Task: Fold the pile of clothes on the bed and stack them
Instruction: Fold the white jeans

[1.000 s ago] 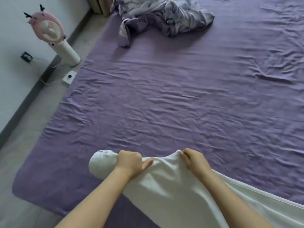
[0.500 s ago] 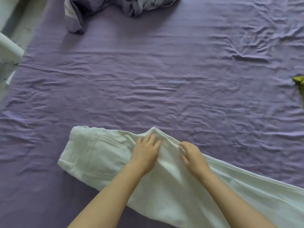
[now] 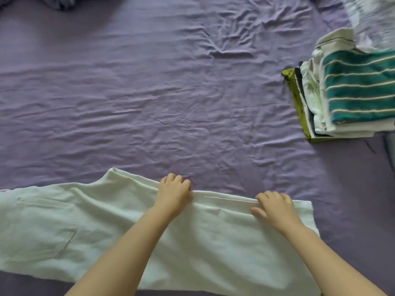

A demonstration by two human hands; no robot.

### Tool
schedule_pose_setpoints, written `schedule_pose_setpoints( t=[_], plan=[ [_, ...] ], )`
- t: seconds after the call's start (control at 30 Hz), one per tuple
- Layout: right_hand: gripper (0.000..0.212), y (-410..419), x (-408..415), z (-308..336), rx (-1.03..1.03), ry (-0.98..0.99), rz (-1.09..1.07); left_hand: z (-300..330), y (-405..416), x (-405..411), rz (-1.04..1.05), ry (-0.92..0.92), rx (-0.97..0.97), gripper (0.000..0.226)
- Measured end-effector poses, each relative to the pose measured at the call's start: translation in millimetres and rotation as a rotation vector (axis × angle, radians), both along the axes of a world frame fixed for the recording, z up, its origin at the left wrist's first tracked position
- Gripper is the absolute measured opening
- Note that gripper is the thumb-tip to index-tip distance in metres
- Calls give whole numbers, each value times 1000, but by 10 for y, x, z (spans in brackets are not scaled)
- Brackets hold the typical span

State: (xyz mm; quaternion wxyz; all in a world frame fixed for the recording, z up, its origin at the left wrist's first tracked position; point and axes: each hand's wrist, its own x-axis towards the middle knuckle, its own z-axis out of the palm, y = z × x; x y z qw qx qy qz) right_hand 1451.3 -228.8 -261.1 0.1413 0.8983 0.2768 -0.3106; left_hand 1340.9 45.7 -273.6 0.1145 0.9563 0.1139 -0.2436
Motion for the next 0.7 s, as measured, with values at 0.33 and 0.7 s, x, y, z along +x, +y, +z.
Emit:
schedule_pose_setpoints(
  t=[0.33,0.7],
  plan=[
    [31,-249,764,133,448,-260,-55,77,-206,466,180,-238,66,24],
    [17,-874,718,220,151,287,-69,251,-493,653,-257,281,-104,23]
  ],
)
